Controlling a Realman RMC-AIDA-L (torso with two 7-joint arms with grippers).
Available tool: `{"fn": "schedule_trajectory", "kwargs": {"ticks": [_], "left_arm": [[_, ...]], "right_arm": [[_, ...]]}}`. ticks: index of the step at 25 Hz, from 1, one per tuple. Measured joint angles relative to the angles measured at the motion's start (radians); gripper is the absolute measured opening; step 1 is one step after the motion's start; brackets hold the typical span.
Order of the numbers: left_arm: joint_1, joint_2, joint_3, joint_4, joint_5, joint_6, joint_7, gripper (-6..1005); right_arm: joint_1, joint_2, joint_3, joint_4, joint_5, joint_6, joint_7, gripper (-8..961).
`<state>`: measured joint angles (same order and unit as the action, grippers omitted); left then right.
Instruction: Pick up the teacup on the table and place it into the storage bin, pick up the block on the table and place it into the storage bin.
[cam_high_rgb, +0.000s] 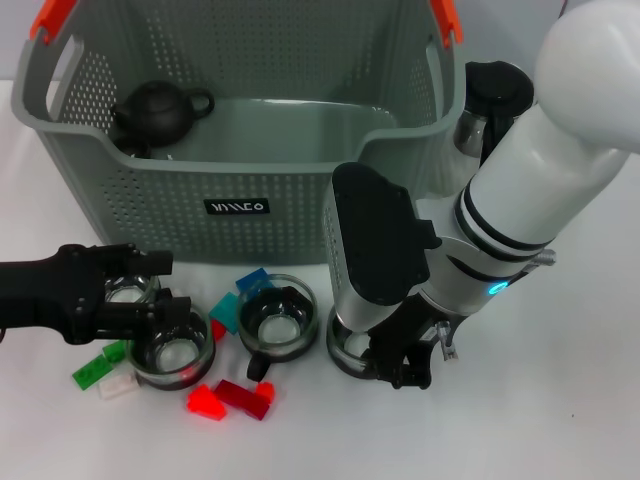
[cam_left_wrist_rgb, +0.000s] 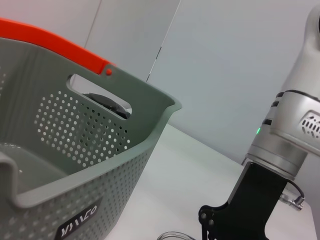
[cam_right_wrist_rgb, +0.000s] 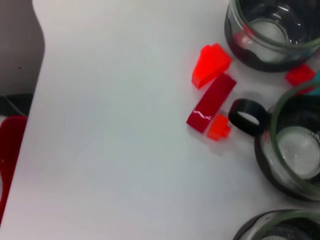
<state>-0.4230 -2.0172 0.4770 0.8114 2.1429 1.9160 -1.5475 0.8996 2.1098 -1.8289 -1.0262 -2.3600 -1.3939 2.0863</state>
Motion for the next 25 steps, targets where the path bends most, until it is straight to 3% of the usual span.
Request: {"fn": "schedule_trajectory", "kwargs": {"ticks": [6, 12, 19, 25], "left_arm": [[0.000, 0.000, 0.000, 0.000, 0.000, -0.001, 0.001, 835], [0.000, 0.000, -0.003, 0.000, 0.000, -0.002, 0.001, 835], [0.001, 0.000, -0.049, 0.000, 0.000, -0.002, 0.007, 834], [-0.004, 0.004, -0.092, -0.014, -0.002, -0.003, 0.018, 834]], "right_arm": [[-0.005, -0.002, 0.009, -0.027, 0.005, -0.032, 0.003, 53], [-0.006, -0.005, 0.036, -0.070, 0.006, -0.083, 0.015, 53], [-0.007, -0.008, 0.216, -0.289, 0.083, -0.330, 0.016, 53], [0.011, -0.011, 0.388, -0.422, 0.164, -0.430, 0.017, 52]]}}
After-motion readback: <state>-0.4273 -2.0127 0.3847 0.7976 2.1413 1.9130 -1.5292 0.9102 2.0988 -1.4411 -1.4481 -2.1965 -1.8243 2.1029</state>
